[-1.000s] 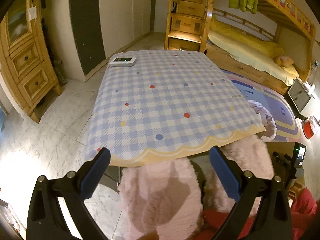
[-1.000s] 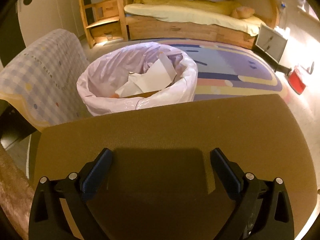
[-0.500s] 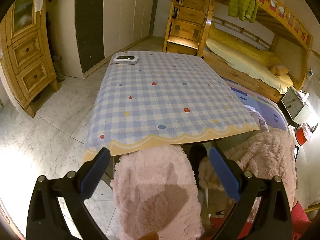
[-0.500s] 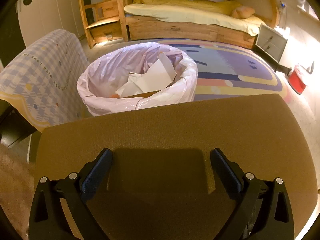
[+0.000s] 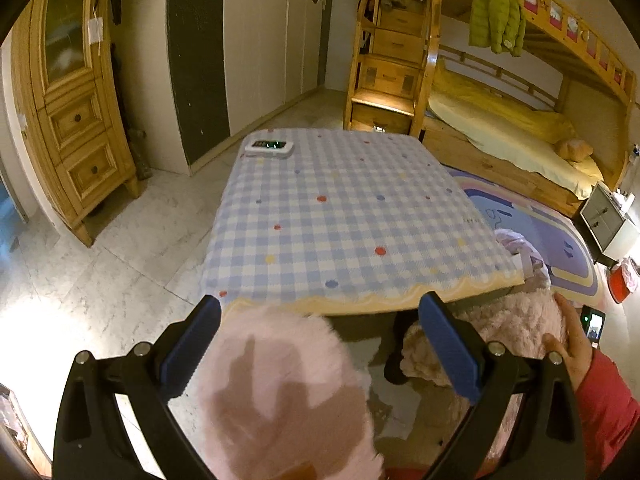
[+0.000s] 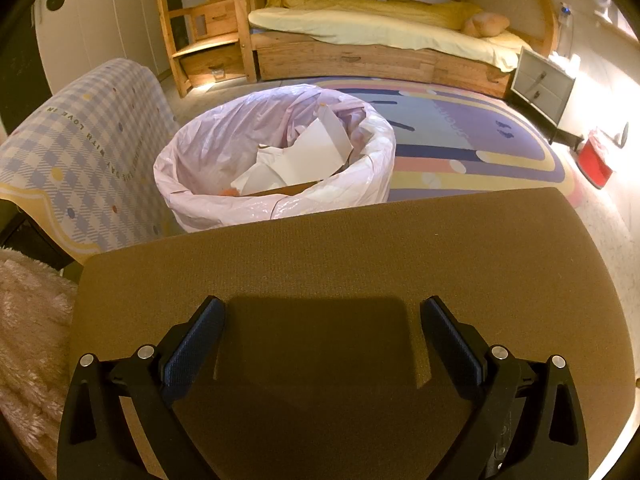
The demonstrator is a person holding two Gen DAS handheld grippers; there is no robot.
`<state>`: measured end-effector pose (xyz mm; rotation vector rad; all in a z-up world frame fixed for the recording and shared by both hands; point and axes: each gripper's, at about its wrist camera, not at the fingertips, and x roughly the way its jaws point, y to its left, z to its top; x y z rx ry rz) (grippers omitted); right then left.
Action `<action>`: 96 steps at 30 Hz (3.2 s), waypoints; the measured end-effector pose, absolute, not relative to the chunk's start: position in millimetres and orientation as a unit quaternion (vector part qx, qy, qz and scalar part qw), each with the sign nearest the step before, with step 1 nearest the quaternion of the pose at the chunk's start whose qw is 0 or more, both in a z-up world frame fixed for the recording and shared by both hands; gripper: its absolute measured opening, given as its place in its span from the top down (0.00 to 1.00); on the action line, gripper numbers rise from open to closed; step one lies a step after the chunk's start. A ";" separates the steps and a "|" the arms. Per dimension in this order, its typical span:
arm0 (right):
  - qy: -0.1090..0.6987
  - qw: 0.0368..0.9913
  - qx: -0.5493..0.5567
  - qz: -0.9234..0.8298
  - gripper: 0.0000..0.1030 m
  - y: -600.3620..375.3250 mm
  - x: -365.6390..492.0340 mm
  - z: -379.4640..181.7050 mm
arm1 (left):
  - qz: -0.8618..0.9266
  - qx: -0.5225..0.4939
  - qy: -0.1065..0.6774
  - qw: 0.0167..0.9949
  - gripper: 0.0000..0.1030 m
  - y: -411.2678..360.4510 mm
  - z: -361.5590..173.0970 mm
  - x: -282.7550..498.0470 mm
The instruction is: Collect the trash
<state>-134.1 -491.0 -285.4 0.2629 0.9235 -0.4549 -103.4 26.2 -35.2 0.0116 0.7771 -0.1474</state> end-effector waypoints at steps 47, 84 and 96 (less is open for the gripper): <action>0.441 0.862 0.125 -0.218 0.06 -492.3 -130.5 -288.0 | -0.039 -0.035 0.412 0.910 0.07 18.2 -70.2 54.8; 0.442 0.861 0.126 -0.218 0.06 -492.7 -127.0 -289.6 | -0.004 -0.058 0.355 0.933 0.07 77.7 -28.2 6.8; 0.442 0.861 0.126 -0.218 0.06 -492.7 -126.6 -289.7 | -0.008 -0.043 0.372 0.927 0.07 60.4 -37.8 7.6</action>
